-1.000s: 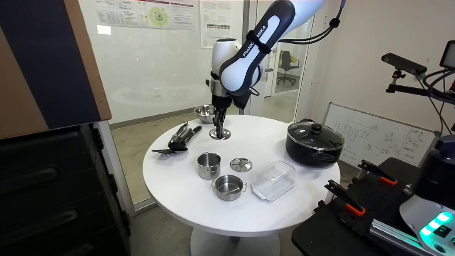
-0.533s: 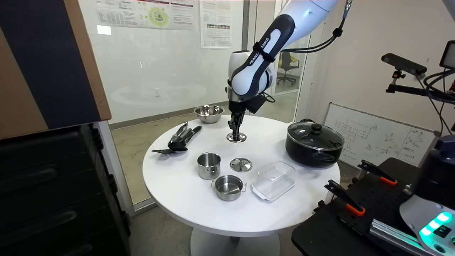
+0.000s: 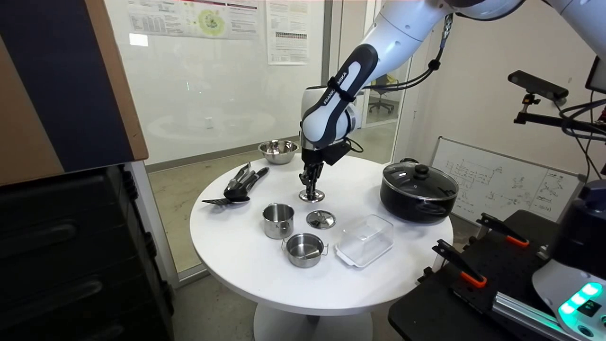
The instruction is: Take the silver lid off the taller silver pot and put it on the table
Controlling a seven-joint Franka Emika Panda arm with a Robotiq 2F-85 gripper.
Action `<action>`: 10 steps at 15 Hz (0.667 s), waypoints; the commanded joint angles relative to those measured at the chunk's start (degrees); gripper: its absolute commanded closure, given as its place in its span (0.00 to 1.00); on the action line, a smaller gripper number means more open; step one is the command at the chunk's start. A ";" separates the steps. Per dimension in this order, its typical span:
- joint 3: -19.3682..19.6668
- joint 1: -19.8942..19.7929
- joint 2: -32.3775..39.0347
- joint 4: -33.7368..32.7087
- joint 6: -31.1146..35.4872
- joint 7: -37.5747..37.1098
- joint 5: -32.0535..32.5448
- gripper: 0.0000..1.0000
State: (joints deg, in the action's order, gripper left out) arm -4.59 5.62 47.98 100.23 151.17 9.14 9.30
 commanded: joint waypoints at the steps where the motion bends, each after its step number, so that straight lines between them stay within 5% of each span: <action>1: 0.33 1.12 3.17 -5.08 -1.61 -1.99 -1.04 0.95; 3: 0.36 1.61 4.18 -6.48 -1.91 -2.63 -1.00 0.95; 5: 0.38 2.17 5.04 -7.43 -2.33 -2.97 -0.84 0.58; 8: 0.35 2.74 6.13 -8.58 -2.92 -3.41 -0.86 0.51; 10: 0.44 3.05 6.59 -9.20 -3.09 -3.70 -0.82 0.60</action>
State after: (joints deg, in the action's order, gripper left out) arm -4.59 7.77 52.82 94.08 149.69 6.45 9.17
